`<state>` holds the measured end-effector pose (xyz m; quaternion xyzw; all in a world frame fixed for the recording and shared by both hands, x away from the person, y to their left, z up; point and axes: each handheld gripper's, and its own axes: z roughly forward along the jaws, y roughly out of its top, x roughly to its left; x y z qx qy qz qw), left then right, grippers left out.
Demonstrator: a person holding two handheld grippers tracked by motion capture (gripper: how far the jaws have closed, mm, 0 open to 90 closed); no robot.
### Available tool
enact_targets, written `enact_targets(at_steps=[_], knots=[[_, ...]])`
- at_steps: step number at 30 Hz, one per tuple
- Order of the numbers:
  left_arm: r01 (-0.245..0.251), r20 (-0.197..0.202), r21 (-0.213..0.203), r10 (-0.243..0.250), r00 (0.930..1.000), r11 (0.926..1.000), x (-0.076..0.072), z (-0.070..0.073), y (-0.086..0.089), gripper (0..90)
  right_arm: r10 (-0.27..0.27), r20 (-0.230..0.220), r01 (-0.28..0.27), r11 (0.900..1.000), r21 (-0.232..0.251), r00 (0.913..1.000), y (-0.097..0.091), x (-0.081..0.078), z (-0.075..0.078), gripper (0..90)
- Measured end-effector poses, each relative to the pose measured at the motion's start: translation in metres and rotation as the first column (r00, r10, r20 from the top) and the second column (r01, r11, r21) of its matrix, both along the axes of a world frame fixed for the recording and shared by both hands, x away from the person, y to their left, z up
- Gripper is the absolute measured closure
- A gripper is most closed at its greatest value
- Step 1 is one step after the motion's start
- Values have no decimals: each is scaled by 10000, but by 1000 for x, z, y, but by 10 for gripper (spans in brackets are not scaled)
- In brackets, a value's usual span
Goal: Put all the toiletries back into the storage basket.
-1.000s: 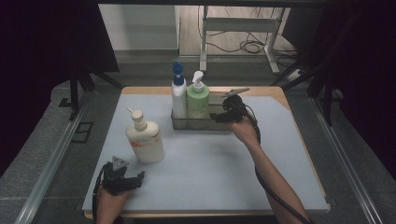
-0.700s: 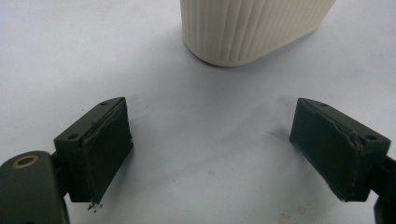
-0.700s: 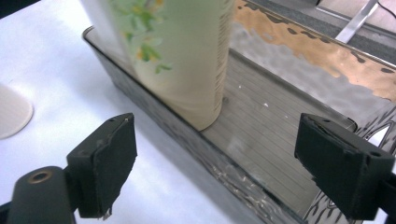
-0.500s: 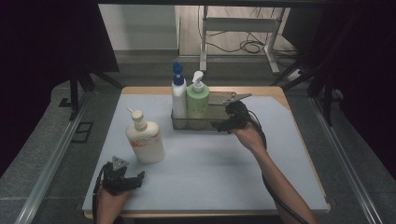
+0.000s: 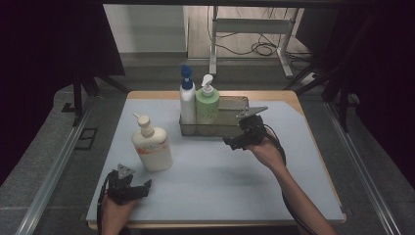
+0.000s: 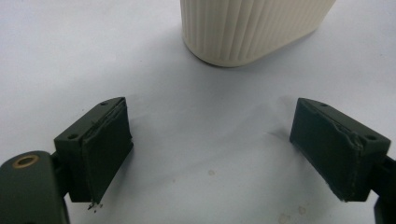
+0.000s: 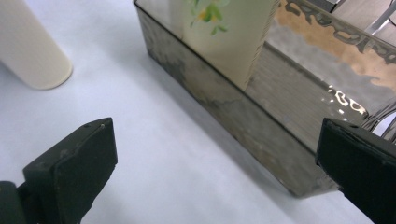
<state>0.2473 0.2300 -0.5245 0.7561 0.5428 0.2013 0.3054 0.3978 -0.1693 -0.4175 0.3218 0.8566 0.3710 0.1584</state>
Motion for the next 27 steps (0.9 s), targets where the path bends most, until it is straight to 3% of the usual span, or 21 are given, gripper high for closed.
enact_targets(at_steps=[11, 27], knots=[[-10, 0, -2, 10, 10000, 10000, 0, 0, 0, 121, 40, 102, -41, 9999, 103, 9999, -13, -22, -2, 0], [-18, 2, 12, 18, 10000, 10000, 0, 0, 0, 122, 9, 377, -6, 10000, -78, 9993, -35, -51, -22, 0]])
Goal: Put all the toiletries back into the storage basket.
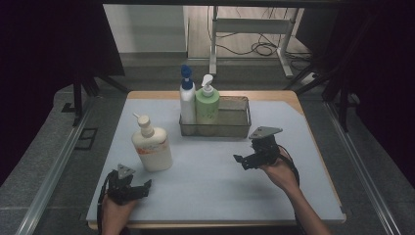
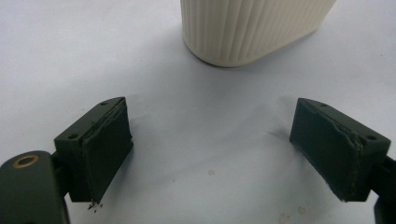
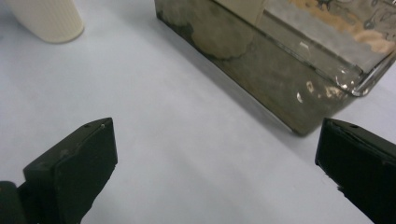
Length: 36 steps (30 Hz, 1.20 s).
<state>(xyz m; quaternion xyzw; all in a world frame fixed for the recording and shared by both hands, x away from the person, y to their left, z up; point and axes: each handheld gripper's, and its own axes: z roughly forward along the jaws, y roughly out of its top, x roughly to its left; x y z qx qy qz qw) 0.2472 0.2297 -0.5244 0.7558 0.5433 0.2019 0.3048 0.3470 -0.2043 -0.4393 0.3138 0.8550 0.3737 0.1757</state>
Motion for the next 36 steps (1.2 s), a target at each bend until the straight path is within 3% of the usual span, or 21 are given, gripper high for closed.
enact_targets(at_steps=[16, 36], knots=[[-22, -11, 8, 22, 10000, 10000, 0, 0, -1, 122, -215, 123, 215, 9998, -20, 9997, -23, -28, -22, 0], [-20, 6, -11, 20, 10000, 10000, 0, 0, 0, 125, -759, -402, 762, 9971, 74, 9963, -50, -55, -55, 0]])
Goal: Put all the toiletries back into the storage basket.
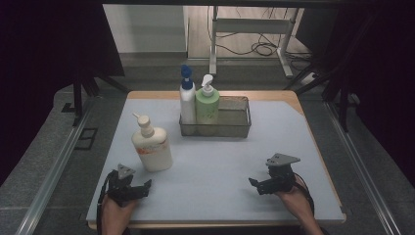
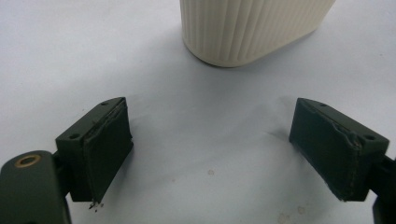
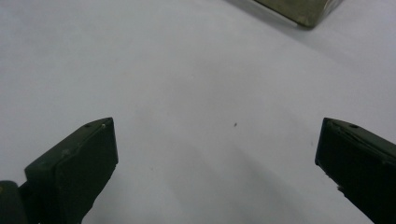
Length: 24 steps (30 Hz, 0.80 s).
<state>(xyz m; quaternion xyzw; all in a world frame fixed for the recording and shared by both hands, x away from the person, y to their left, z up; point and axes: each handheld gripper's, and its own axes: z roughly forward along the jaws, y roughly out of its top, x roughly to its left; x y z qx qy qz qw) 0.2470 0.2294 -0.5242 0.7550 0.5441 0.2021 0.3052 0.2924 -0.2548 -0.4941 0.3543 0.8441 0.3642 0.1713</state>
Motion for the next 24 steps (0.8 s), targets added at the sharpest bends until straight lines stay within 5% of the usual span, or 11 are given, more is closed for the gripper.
enact_targets(at_steps=[15, 24], knots=[[-7, -44, -38, 7, 10000, 10000, 1, 2, 1, 133, -172, -425, 162, 9996, -223, 9990, -14, -5, -23, 0], [-131, 375, 372, 117, 9992, 9992, -1, 10, 5, 282, -172, -698, 158, 9996, -213, 9974, -15, -4, -28, 0]])
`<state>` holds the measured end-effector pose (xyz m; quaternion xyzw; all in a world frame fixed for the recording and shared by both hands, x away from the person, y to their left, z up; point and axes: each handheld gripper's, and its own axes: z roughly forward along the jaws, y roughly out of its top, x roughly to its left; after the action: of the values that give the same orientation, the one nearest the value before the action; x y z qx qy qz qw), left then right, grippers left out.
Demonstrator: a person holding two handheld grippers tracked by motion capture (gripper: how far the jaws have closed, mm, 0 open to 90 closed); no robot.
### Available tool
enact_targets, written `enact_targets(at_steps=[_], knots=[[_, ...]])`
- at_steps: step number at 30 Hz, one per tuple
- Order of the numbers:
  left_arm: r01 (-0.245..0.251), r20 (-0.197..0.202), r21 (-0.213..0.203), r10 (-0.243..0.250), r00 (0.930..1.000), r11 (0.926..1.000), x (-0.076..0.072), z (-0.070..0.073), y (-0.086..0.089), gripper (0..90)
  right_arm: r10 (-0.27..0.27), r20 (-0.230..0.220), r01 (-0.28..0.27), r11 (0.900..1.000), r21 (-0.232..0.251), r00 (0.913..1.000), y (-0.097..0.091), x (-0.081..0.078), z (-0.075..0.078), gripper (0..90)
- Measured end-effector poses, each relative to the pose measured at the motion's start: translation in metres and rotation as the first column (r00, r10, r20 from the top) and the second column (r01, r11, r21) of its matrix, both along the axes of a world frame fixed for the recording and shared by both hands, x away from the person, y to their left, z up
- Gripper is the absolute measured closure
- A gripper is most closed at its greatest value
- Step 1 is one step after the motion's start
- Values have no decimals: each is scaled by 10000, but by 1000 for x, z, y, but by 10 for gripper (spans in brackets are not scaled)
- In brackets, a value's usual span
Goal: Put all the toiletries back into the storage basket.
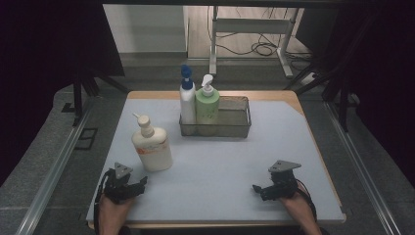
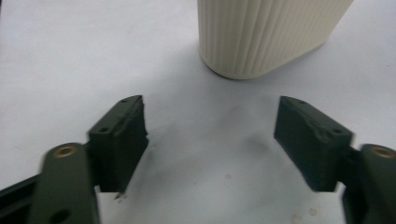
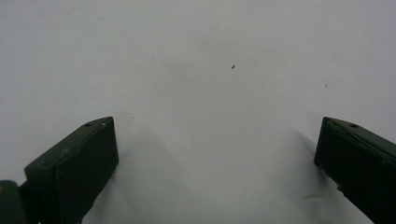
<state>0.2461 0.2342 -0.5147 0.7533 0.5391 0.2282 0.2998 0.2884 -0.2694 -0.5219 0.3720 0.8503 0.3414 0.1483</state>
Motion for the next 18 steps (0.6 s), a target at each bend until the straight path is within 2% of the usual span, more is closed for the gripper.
enact_targets(at_steps=[3, 10, 13, 18], knots=[[-3, -55, -9, 3, 10000, 10000, 1, 1, 1, 349, 2, -8, -2, 10000, 4, 10000, 0, 0, 0, 0], [-21, -182, -375, 14, 9998, 9993, 8, 3, 7, 484, -1, 2, 1, 10000, 0, 10000, 0, 0, -1, 0], [-53, -110, -460, 48, 9999, 9989, 10, 4, 11, 564, -9, 14, 9, 10000, 5, 10000, 0, 0, -1, 0], [-78, 68, -860, 84, 9999, 9963, 16, 7, 18, 709, -15, 24, 15, 10000, 2, 10000, 0, 0, -1, 0]])
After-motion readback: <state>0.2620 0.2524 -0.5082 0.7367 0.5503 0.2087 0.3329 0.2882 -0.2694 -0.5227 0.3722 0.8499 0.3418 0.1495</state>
